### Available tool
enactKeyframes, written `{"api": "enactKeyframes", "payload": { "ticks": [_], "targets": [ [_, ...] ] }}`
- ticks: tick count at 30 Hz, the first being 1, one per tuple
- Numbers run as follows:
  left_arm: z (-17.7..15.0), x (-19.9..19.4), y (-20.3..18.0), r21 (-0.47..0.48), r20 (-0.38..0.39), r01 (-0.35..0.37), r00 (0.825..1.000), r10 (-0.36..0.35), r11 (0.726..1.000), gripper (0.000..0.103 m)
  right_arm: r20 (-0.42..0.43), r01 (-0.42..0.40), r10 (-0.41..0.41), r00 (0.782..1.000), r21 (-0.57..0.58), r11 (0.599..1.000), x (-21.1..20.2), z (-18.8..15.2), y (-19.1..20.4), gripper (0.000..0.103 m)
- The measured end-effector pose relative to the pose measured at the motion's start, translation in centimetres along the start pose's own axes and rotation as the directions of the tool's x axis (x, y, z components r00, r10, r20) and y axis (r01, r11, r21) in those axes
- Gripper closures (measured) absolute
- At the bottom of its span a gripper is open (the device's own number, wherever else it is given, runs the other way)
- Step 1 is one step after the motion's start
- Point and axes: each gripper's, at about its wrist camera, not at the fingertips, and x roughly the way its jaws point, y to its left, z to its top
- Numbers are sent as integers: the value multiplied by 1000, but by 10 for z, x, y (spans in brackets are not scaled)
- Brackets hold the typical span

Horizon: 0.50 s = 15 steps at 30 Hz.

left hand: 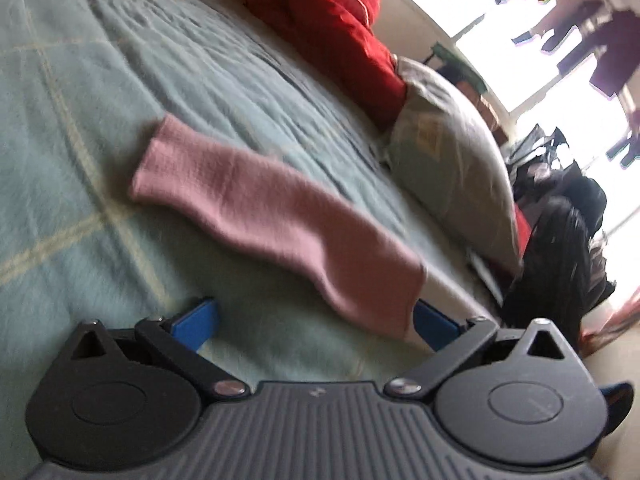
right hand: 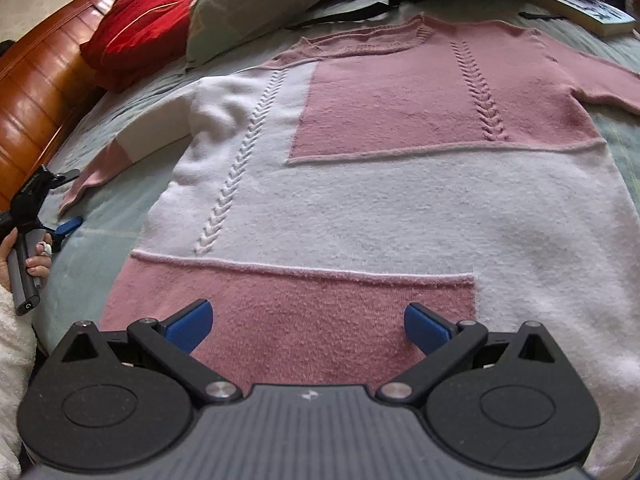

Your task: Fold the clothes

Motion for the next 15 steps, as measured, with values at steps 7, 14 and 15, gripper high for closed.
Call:
{"api": "enactKeyframes", "payload": {
  "ticks": [7, 14, 15],
  "targets": [
    [26, 20, 16, -64, 88, 54, 995, -49, 996, 1, -4, 13, -13, 1000, -7, 1000, 5, 5, 6, 0],
    [42, 29, 40, -156, 190, 155, 974, -124, 976, 1, -10, 24, -25, 1000, -3, 1000, 9, 4, 7, 0],
    [43, 31, 40, -156, 189, 151, 974, -121, 976, 1, -10, 24, -24, 1000, -3, 1000, 9, 3, 7, 0]
  ]
}}
